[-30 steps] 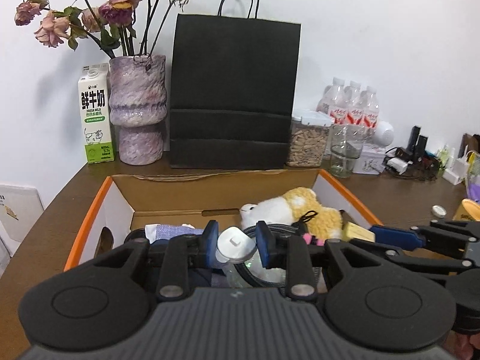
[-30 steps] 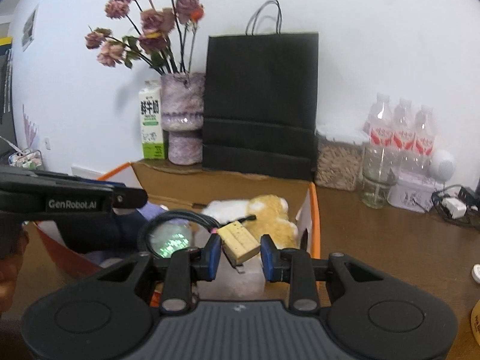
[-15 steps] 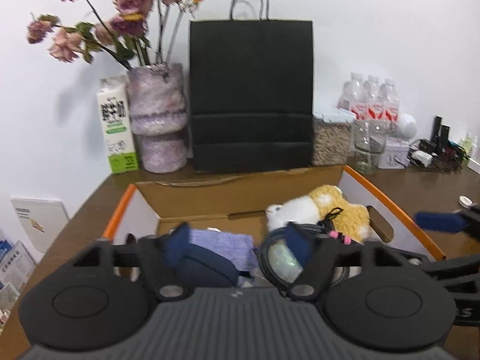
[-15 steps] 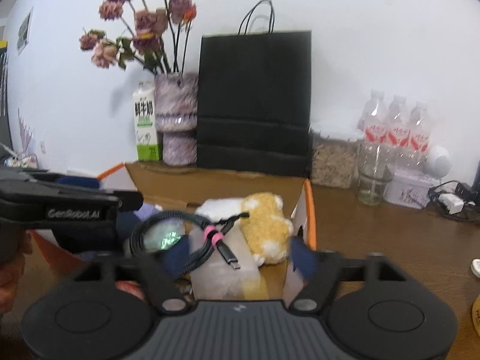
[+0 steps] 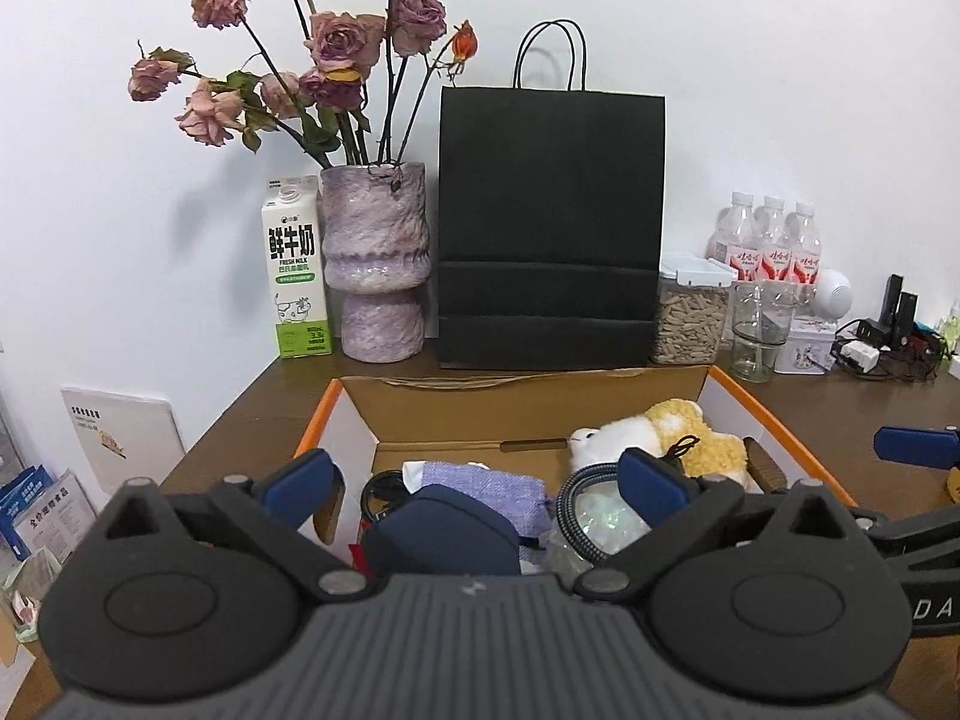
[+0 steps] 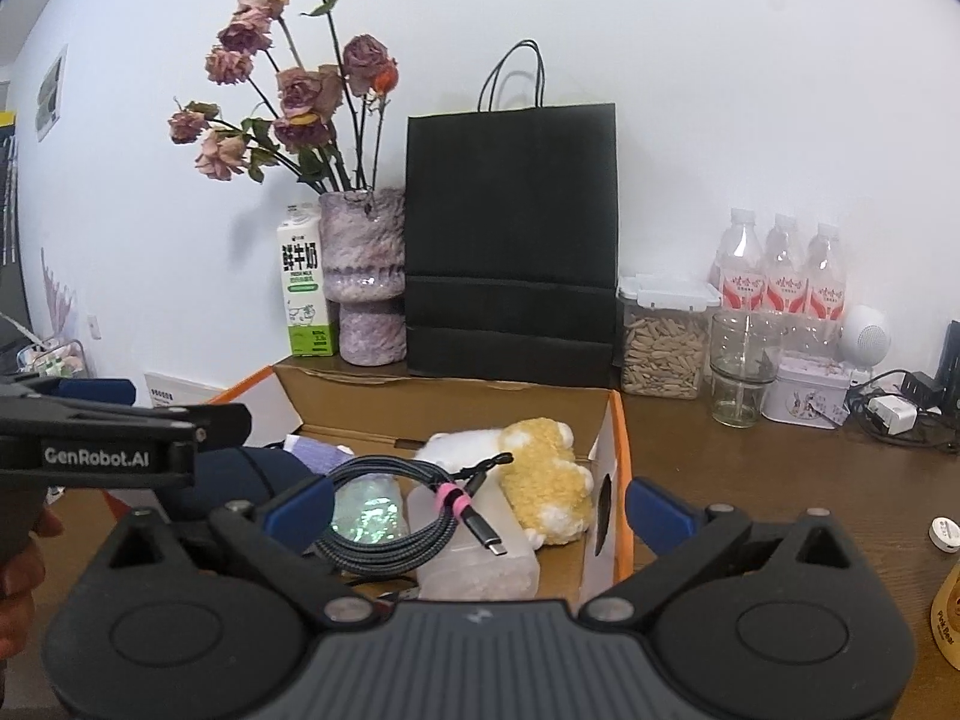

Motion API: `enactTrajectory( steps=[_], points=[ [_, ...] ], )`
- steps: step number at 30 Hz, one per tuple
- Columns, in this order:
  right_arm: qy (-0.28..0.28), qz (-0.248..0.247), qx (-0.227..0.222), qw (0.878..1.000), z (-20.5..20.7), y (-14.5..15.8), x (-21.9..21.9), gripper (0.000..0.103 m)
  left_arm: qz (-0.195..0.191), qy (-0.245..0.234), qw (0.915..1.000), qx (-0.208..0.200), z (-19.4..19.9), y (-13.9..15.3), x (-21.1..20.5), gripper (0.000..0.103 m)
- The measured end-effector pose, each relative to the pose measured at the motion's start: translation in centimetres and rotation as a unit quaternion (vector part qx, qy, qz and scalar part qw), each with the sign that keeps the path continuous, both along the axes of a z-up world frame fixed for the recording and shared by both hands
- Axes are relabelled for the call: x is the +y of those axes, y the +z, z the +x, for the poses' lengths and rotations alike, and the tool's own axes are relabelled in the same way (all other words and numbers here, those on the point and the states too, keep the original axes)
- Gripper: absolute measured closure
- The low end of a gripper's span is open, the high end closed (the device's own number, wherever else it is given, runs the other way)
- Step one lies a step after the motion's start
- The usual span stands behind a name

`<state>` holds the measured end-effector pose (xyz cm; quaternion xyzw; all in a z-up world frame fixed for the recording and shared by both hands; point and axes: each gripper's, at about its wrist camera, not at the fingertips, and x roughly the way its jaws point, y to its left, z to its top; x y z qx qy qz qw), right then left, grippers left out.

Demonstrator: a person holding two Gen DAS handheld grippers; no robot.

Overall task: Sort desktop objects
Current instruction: 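Withdraw both grippers from the box toward the remaining table items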

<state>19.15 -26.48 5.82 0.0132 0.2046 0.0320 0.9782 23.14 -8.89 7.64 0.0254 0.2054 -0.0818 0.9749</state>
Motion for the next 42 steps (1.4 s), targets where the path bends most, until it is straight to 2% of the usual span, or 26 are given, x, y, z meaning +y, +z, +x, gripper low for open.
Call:
enactTrajectory(
  steps=[12,18,28,35,42],
  points=[
    [0.009,-0.01,-0.009,1.0,-3.7,1.4,0.7,0.0,-0.019,-0.016,0.9997,0.0,-3.2,1.6,1.1,0.0],
    [0.01,-0.021,0.004,1.0,-5.9,0.7,0.4,0.0,-0.01,-0.024,0.9996,0.007,-5.0,1.3,1.4,0.0],
    [0.002,-0.04,0.064,0.997,-7.5,-3.0,-0.6,0.0,0.029,-0.055,0.9963,0.059,-6.5,-2.5,1.3,0.0],
    [-0.014,-0.053,0.11,0.992,-6.7,-5.6,-1.6,0.0,0.038,-0.062,0.9917,0.106,-5.5,-5.8,0.7,0.0],
    [-0.031,-0.05,0.133,0.989,-4.8,-7.0,-3.0,0.0,0.041,-0.068,0.9876,0.135,-3.7,-7.6,-0.7,0.0]
  ],
)
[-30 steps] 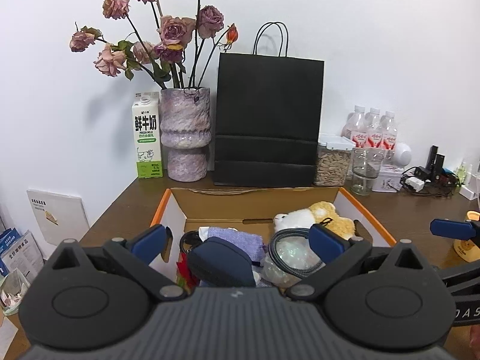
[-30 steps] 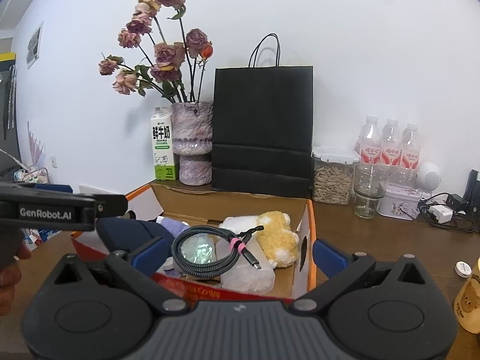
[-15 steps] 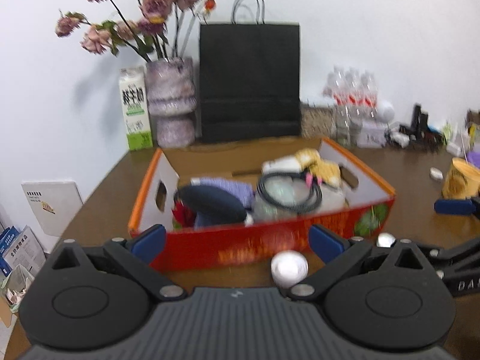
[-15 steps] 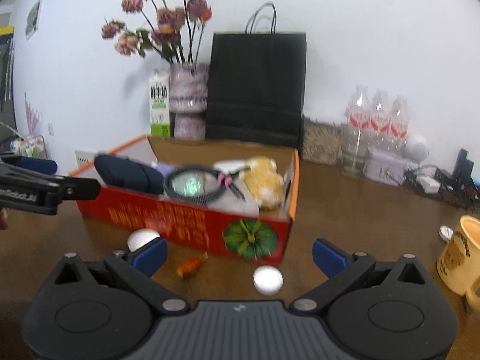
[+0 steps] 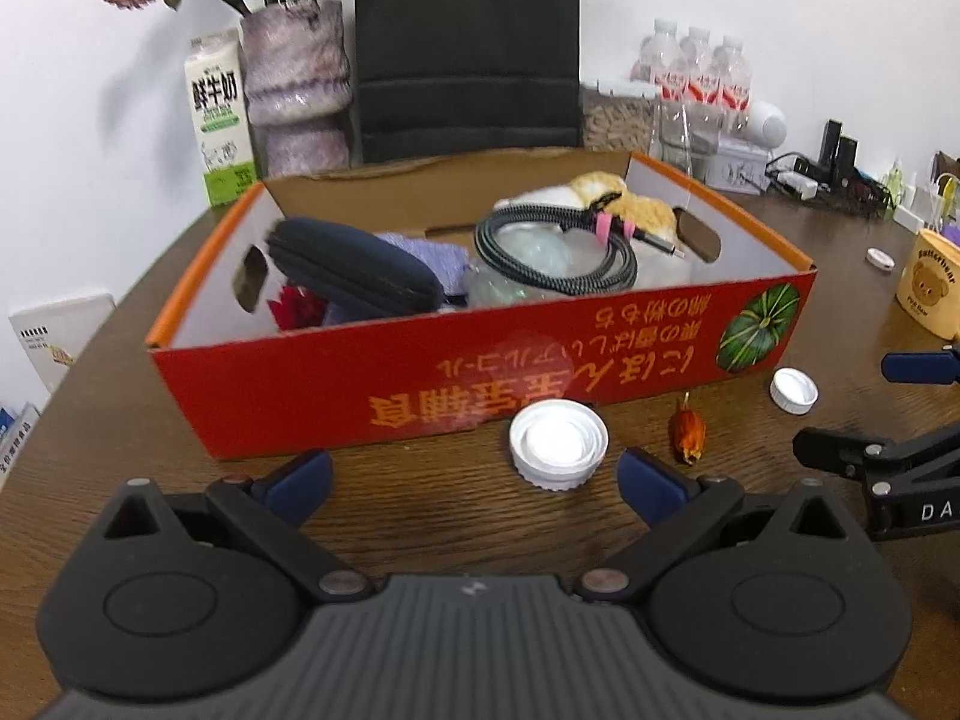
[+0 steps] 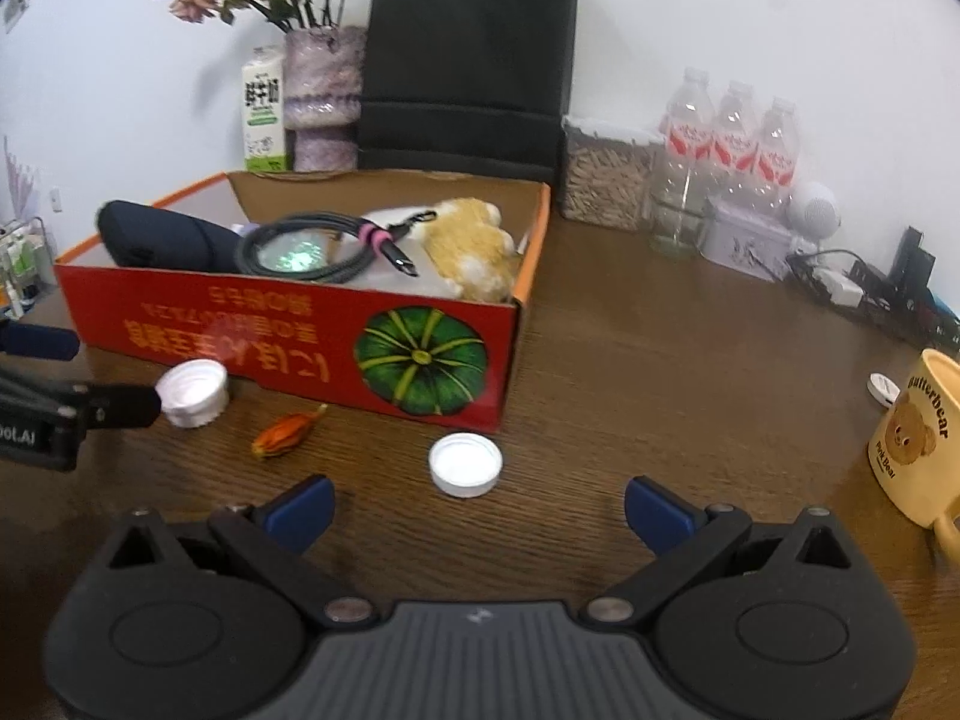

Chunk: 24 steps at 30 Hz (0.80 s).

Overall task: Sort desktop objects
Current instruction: 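Withdraw both grippers from the box toward the remaining table items, then grasp the round white cap with the right gripper while the left grasps the orange item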

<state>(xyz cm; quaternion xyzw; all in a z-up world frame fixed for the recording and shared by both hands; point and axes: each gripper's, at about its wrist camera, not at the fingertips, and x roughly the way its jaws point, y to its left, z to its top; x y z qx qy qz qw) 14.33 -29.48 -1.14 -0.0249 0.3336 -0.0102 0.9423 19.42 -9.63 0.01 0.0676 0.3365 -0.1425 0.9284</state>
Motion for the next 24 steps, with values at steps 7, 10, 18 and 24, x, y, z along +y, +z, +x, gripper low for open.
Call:
enactTrajectory(
  steps=[7,10,18,24],
  points=[
    [-0.009,0.004,0.014,1.0,1.9,-0.9,-0.5,0.001,0.0,0.001,0.9999,0.016,1.5,-1.2,-0.8,0.002],
    [-0.01,0.01,0.011,1.0,2.4,-1.0,-0.5,0.004,-0.005,-0.001,0.9998,0.022,1.9,-1.4,-0.8,0.005],
    [-0.008,0.013,0.008,1.0,2.8,-1.3,-0.4,0.006,-0.01,-0.011,0.9996,0.024,2.1,-1.6,-1.1,0.009],
    [-0.006,0.02,0.005,1.0,2.7,-1.3,-0.5,0.013,-0.013,-0.011,0.9996,0.023,2.1,-1.6,-1.0,0.009]
  ],
)
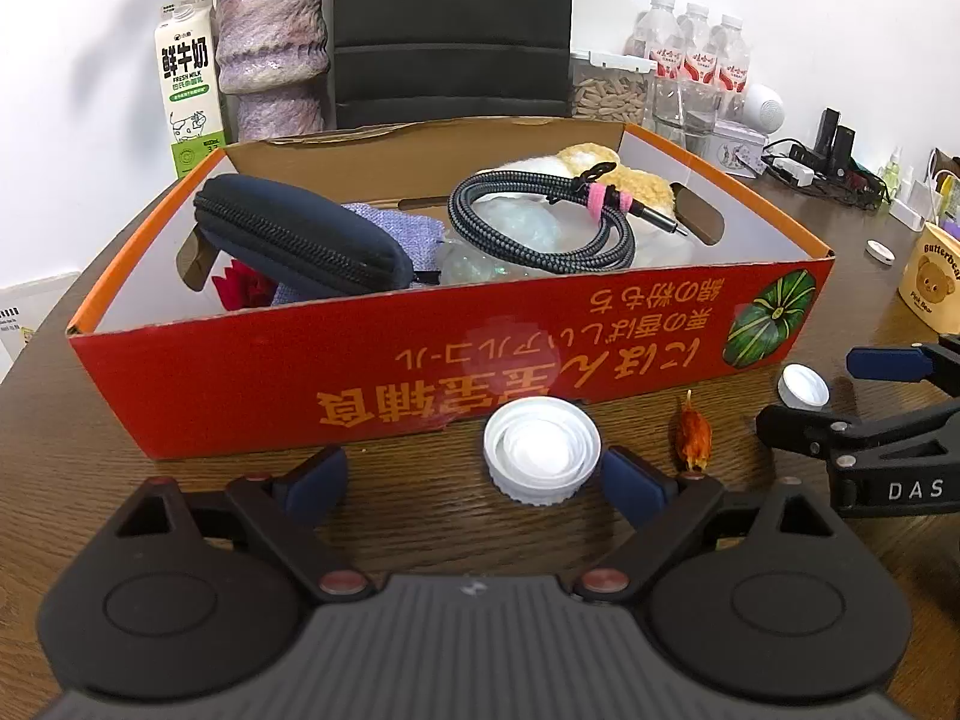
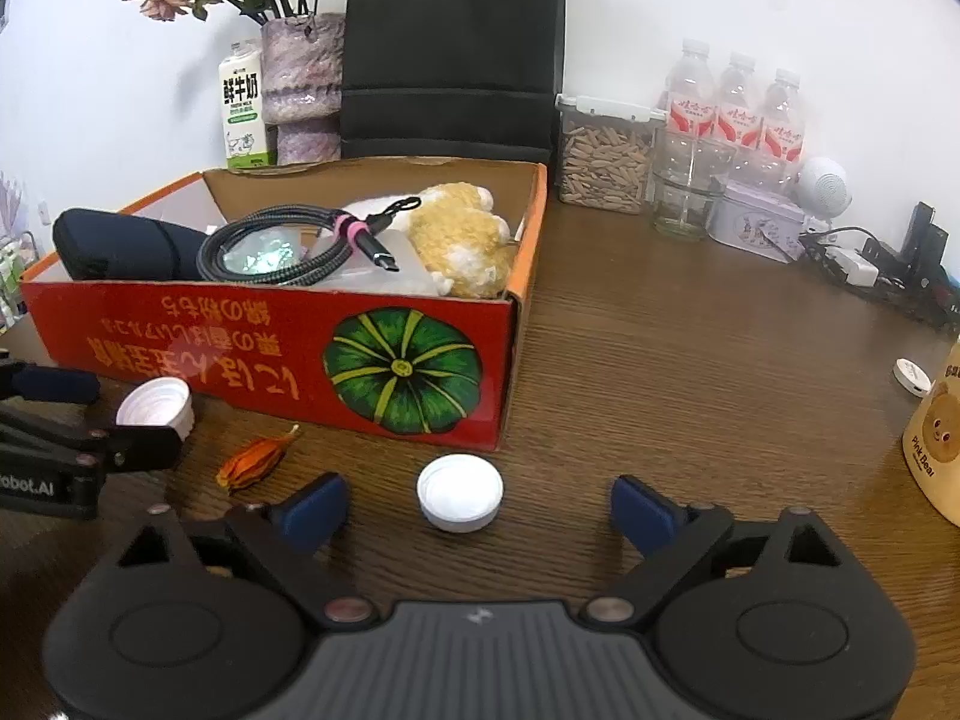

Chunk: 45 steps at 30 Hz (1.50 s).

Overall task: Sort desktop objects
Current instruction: 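Grasp the round white cap with the right gripper while the left grasps the orange item, then carry the white cap and orange item into the box and open both grippers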

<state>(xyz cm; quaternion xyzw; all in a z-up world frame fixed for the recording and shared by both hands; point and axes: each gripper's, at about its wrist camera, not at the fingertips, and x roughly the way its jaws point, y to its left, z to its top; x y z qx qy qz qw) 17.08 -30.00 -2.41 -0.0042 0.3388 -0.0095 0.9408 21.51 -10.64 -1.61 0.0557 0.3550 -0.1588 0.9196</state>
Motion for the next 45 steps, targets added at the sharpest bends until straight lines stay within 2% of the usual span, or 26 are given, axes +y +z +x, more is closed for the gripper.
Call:
enactTrajectory(
  steps=[1,4,6,7,8,14,20,22,26,33,35,37,45],
  points=[
    [0.002,0.003,-0.001,1.0,0.0,0.0,0.0,0.016,0.0,0.001,1.0,0.0,0.0,0.0,0.0,0.009],
    [0.011,0.015,-0.007,1.0,-0.1,0.2,0.0,0.038,0.001,0.002,1.0,0.0,0.0,0.0,0.0,0.009],
    [0.019,0.018,-0.011,1.0,-0.3,0.4,0.1,0.066,0.002,0.002,1.0,-0.001,-0.1,0.0,0.0,0.009],
    [0.02,0.019,-0.013,1.0,-0.4,0.4,0.1,0.074,0.003,0.003,1.0,-0.001,-0.1,0.1,0.0,0.009],
    [0.02,0.02,-0.016,0.999,-0.4,0.5,0.2,0.076,0.003,0.003,1.0,-0.001,-0.2,0.1,0.0,0.009],
    [0.027,0.023,-0.022,0.999,-0.9,0.6,0.6,0.076,0.0,0.004,0.9998,-0.019,-1.2,0.9,0.1,0.01],
    [0.029,0.022,-0.036,0.999,-1.4,1.3,0.7,0.076,-0.013,-0.034,0.9986,-0.037,-2.7,2.5,-1.8,0.021],
    [0.029,0.023,-0.042,0.998,-1.6,1.7,0.5,0.076,-0.013,-0.051,0.9979,-0.037,-2.9,2.7,-2.9,0.032],
    [0.03,0.022,-0.046,0.998,-1.9,2.0,-0.1,0.076,-0.009,-0.073,0.9968,-0.03,-2.8,2.3,-5.1,0.045],
    [0.034,0.028,-0.05,0.998,-2.2,2.0,-1.0,0.076,0.008,-0.073,0.9973,-0.003,-1.5,0.7,-6.9,0.073],
    [0.037,0.03,-0.05,0.998,-2.3,1.9,-0.9,0.076,0.005,-0.074,0.9973,-0.007,-1.4,0.5,-7.0,0.078],
    [0.04,0.03,-0.05,0.998,-2.4,1.8,-0.8,0.076,0.001,-0.075,0.9972,-0.007,-1.4,0.5,-7.0,0.089],
    [0.048,0.024,-0.061,0.997,-2.9,2.3,0.0,0.076,-0.015,-0.082,0.9964,-0.019,-2.5,1.5,-6.3,0.089]
  ],
)
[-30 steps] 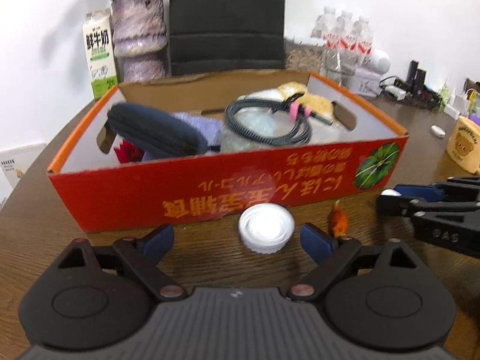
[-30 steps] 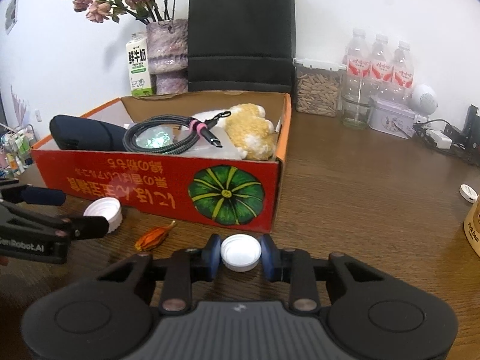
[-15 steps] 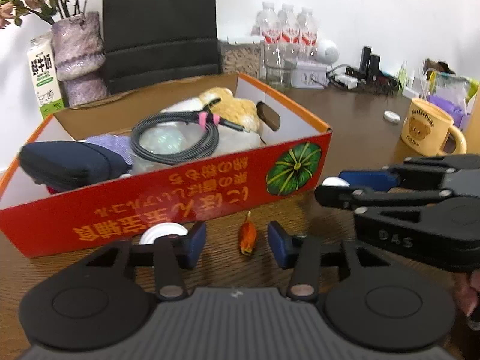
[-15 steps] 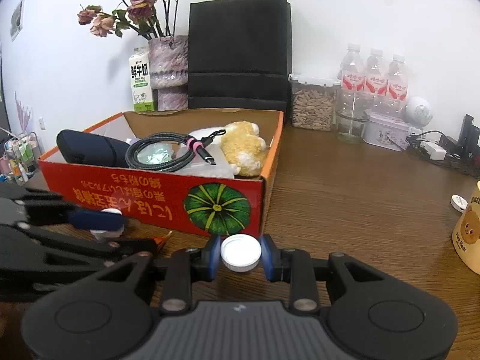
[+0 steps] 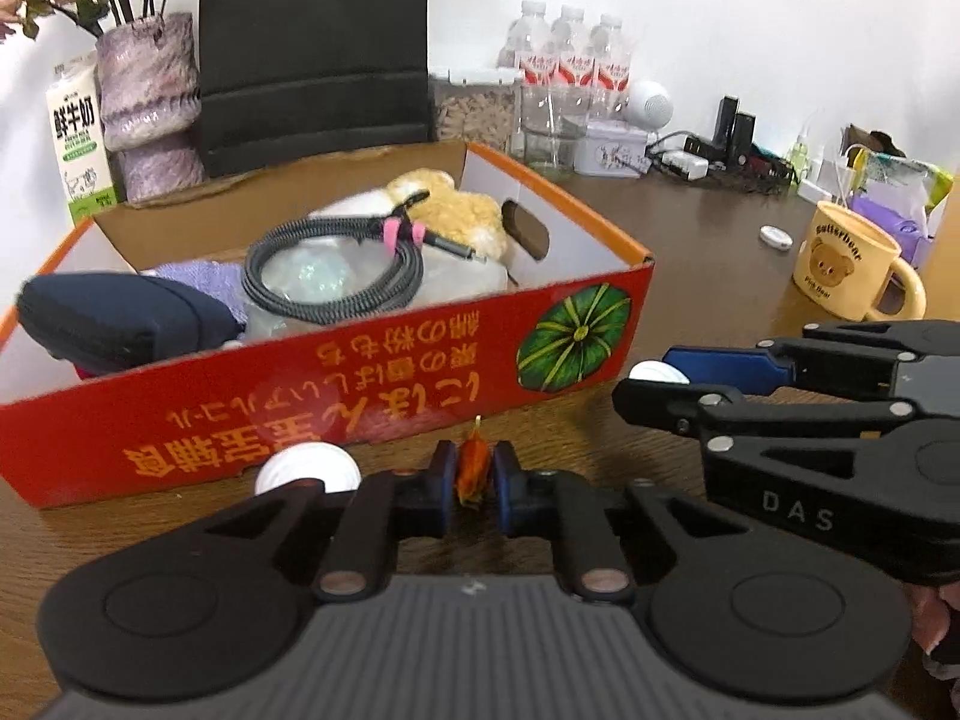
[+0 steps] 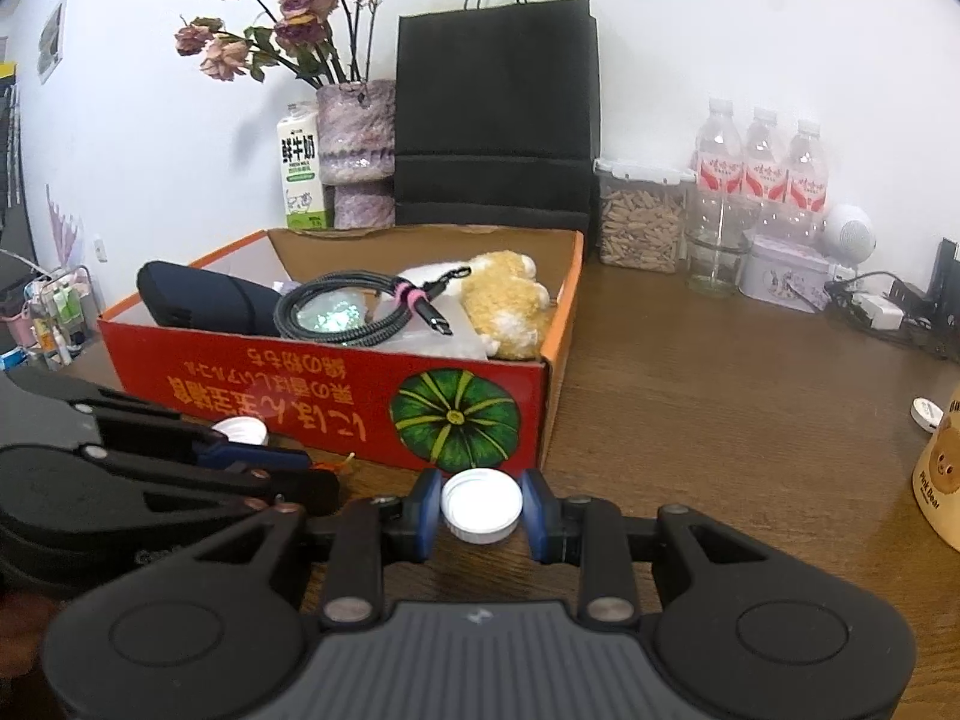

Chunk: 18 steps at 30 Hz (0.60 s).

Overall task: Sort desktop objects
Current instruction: 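Carry the white cap and orange item into the box and open both grippers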

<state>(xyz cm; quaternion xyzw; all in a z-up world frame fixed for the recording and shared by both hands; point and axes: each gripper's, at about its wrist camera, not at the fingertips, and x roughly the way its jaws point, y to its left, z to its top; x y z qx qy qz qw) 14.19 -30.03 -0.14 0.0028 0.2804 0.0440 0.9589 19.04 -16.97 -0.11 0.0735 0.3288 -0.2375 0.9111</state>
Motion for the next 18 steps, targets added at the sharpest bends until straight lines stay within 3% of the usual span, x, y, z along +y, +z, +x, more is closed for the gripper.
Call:
enactTrajectory(
  steps=[11,18],
  points=[
    [0.015,-0.014,-0.039,0.999,0.1,3.3,2.1,0.076,-0.031,0.015,0.9971,-0.068,-0.9,4.9,2.8,0.089],
    [0.029,-0.029,-0.053,0.998,1.8,5.1,4.1,0.076,-0.039,0.05,0.9936,-0.093,0.9,6.7,5.0,0.089]
  ],
)
